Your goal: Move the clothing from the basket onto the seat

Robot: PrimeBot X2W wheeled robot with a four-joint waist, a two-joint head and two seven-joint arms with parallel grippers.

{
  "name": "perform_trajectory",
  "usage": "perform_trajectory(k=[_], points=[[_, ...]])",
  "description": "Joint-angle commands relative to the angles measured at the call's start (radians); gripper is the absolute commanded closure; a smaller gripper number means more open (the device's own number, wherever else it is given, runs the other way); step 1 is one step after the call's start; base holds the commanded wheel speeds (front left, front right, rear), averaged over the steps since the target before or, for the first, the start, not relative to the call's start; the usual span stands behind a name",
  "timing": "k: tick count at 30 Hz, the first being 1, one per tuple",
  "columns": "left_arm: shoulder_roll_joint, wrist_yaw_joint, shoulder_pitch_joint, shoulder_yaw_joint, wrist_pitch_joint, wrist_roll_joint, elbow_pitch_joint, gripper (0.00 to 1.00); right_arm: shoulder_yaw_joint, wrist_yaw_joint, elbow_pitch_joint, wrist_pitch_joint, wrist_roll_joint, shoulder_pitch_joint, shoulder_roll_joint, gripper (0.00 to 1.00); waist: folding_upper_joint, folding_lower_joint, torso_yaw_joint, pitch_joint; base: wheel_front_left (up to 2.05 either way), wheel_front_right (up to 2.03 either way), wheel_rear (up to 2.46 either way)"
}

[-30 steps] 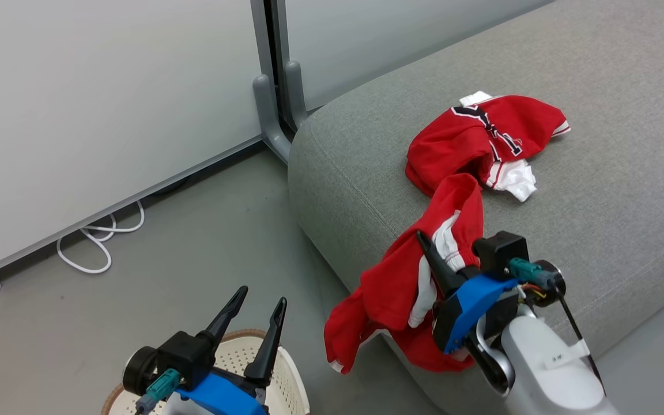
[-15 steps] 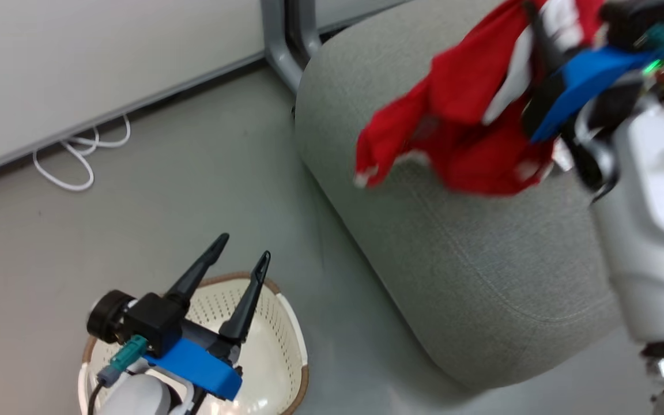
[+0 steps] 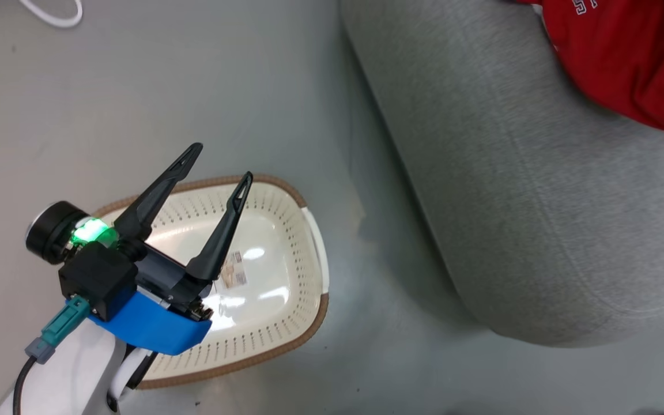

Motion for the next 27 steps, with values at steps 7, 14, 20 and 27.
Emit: perform_trajectory(k=[7,14,20,27], points=[[0.032,-0.001,-0.064,-0.018,-0.005,0.001,-0.066,0.00,-0.175,0.000,0.003,-0.048,-0.070,0.128,0.070,1.00,0.0000,-0.0002,0.090,0.165,0.00,0.00,0.00],[0.038,-0.002,-0.052,-0.006,-0.005,-0.001,-0.062,0.00,-0.230,0.000,0.069,-0.104,-0.100,0.166,0.112,1.00,0.0000,-0.0002,0.089,0.164,0.00,0.00,0.00],[0.024,-0.001,-0.041,-0.002,-0.005,-0.004,-0.044,0.00,-0.221,0.000,0.104,-0.132,-0.123,0.168,0.119,0.53,0.0000,-0.0002,0.085,0.127,0.00,0.00,0.00],[-0.015,-0.001,-0.024,-0.015,-0.005,-0.021,-0.010,0.00,-0.168,0.000,0.134,-0.140,-0.127,0.202,0.108,0.00,0.0000,-0.0002,0.086,0.047,0.00,0.00,0.00]])
